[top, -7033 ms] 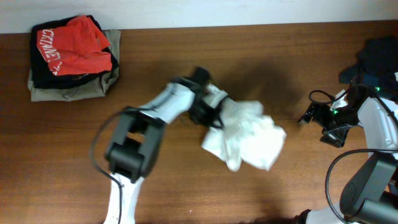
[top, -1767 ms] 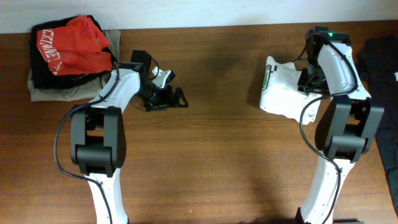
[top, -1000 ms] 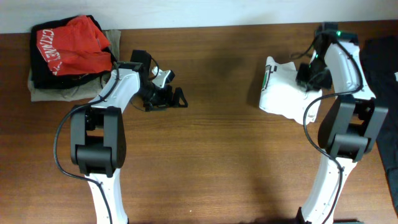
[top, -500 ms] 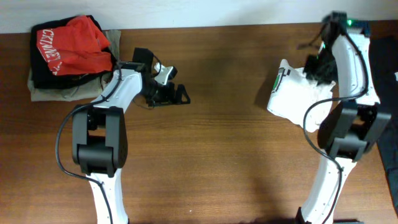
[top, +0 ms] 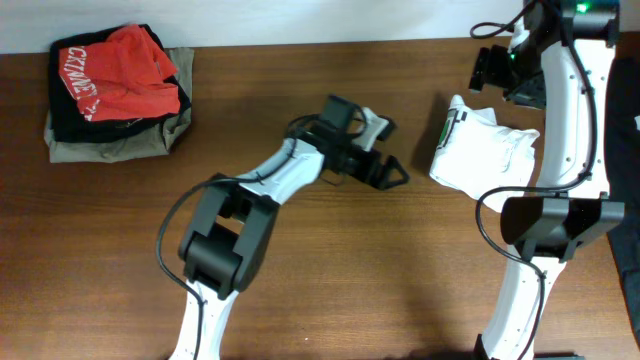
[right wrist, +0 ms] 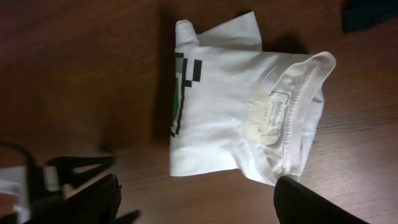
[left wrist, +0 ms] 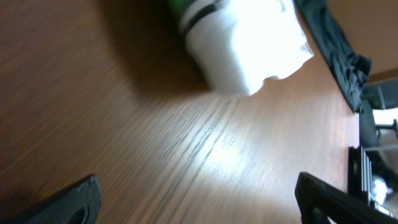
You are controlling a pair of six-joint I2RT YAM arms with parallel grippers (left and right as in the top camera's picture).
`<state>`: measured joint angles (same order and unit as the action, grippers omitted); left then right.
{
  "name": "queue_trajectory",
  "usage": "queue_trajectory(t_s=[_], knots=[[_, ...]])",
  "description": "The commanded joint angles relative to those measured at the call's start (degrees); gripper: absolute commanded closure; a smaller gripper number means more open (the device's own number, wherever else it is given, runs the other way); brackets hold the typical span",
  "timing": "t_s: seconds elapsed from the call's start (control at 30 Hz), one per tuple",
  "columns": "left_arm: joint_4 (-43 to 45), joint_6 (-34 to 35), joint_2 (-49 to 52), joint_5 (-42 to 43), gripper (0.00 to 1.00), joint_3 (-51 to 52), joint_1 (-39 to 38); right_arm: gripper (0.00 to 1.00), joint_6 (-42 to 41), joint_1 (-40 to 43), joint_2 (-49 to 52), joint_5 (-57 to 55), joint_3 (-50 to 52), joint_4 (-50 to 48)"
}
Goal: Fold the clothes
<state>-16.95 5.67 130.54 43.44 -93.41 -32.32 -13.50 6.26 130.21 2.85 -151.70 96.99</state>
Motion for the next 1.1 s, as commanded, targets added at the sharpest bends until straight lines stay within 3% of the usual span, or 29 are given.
queue_trajectory(t_s=[0.0, 0.2, 0.4, 0.83, 0.9, 1.0, 1.07], knots=[[6.56, 0.79, 0.72, -0.44, 0.01, 0.35, -1.92, 0.17, -0.17, 2.27, -1.36, 5.29, -0.31, 0.35], [14.93, 6.6, 4.31, -6.36, 0.01, -2.47, -3.58, 0.19, 1.29, 3.02, -1.36, 12.02, -0.31, 0.35], [14.78, 13.22, 17.16, 6.16, 0.01, -19.32, -4.28, 0.2, 1.31, 2.71, -1.36, 11.96, -0.31, 0.35], [14.27, 13.11, 18.62, 5.22, 0.01, -21.18, -8.79, 0.25, 1.29, 2.69, -1.36, 11.98, -0.28, 0.35], [14.32, 13.11, 18.62, 5.18, 0.11, -21.18, -8.79, 0.26, 1.29, 2.69, -1.36, 11.98, -0.22, 0.35], [13.6, 13.14, 18.62, 0.98, 0.52, -21.18, -8.79, 0.28, 1.31, 2.69, -1.36, 11.96, 0.22, 0.35], [11.89, 13.16, 18.62, -3.06, 0.6, -21.18, -8.72, 0.28, 1.31, 2.69, -1.36, 11.96, 1.07, 0.35]])
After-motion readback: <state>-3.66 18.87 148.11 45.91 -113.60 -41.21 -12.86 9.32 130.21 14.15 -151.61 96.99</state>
